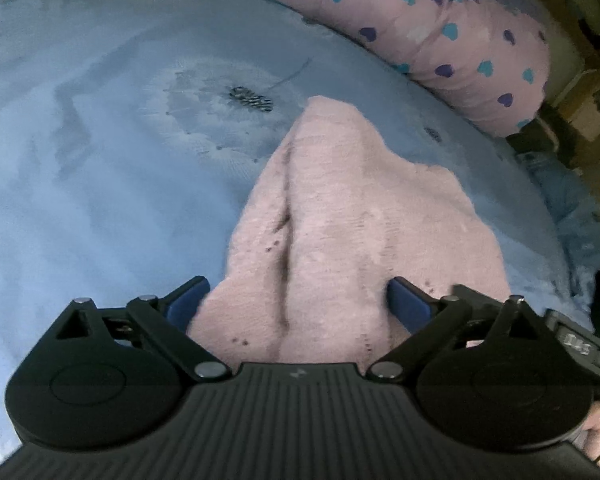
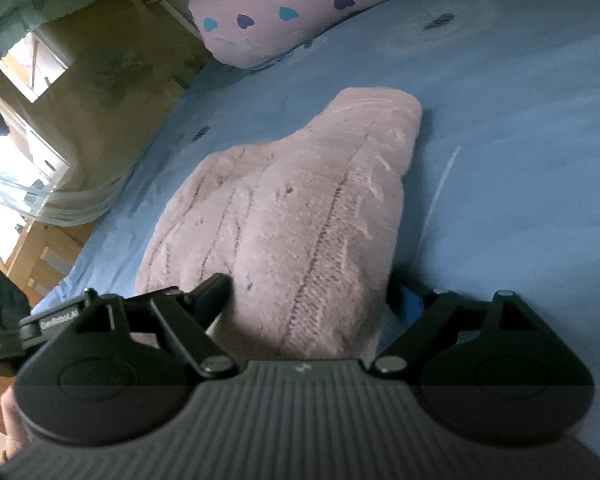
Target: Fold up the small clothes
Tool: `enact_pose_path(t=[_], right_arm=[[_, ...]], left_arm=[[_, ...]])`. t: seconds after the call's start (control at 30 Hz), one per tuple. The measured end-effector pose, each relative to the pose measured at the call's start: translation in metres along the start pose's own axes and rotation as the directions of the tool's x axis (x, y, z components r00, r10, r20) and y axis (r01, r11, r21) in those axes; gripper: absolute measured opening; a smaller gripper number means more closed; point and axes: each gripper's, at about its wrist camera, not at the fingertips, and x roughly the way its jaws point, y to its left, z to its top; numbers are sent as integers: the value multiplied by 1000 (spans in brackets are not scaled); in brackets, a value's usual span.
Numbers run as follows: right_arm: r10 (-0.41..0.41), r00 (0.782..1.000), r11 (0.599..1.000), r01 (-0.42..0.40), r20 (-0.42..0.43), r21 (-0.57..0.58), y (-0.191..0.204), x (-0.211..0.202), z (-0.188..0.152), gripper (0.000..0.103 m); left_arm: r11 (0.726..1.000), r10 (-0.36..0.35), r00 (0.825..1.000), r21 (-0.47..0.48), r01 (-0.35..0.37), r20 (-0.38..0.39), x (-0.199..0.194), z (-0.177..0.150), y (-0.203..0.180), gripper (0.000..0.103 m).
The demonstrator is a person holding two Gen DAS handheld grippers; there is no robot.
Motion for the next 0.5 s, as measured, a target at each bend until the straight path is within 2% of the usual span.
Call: enact_pose_path(t=[0.03,0.2,0.23,0.33,0.5], right_arm=[[6,1000,1000,-6,0,3,1,2,0,85],[20,1000,999,-20,15,47,8,6,2,58],[21,1000,999,-22,21,44,10,4,3,56],[20,999,999,-22,36,32,18,-3,5,51],[73,995,996,-76,62,44,34,-24,9,49]], left_arm=[[1000,-24,1000,-15,24,2,1,0,0,89],[995,-93,996,-43,93,7,1,-1,-2,64],[993,-106,994,-52,107,10,0,0,-1,57],[986,-147,989,-77,148,15,-5,0,1,51],[976,-197,980,-90,197,10,-19,-8,-6,50]])
